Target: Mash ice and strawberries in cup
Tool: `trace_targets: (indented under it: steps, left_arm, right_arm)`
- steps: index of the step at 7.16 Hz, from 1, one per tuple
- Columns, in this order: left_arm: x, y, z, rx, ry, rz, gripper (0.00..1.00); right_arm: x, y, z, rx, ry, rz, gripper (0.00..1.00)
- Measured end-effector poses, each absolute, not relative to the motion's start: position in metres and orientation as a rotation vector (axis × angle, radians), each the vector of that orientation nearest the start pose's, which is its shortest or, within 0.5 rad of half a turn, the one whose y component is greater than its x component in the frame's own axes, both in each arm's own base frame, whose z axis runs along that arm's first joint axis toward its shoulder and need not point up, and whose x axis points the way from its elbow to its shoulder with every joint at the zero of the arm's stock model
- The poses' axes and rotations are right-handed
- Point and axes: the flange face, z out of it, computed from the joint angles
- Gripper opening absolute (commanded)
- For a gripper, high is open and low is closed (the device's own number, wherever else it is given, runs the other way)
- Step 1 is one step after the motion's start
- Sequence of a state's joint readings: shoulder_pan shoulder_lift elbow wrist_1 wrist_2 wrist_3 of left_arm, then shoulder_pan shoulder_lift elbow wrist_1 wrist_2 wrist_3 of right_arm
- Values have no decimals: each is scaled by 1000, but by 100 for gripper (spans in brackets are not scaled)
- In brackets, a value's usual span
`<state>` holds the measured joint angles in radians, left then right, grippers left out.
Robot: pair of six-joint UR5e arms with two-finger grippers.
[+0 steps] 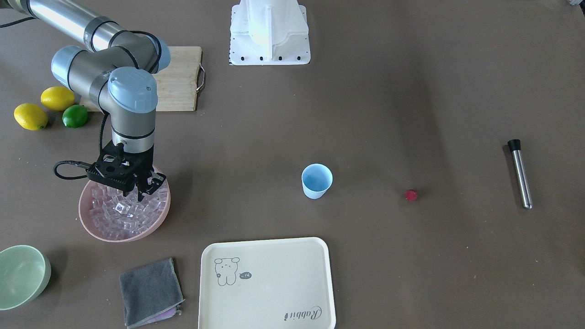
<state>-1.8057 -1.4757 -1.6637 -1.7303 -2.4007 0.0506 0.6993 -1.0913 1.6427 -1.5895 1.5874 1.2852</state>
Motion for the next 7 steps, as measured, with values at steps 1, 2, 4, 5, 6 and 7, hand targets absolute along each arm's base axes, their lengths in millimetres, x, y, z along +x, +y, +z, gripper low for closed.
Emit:
trace_targets:
  steps: [1,2,4,5,6,7]
  left_arm:
    - [-165,-434,637,265,799,-108,99]
    - [-166,-434,637,265,799,-109,99]
    - [-166,-433,639,263,799,-109,99]
    - [-166,-433,640,262,799,-110,99]
    - [-166,-433,640,260,799,-110,99]
    - [-166,-433,641,259,800,-111,99]
  right_arm:
    - [-427,-528,369,240,-478,396,14]
    - [-428,-528,369,241,-478,391,6]
    - [-429,-526,366,246,-481,373,3]
    - [-426,-527,363,250,-480,359,0]
    - [-422,-531,357,254,-474,331,0]
    - [-417,-536,350,253,-472,305,0]
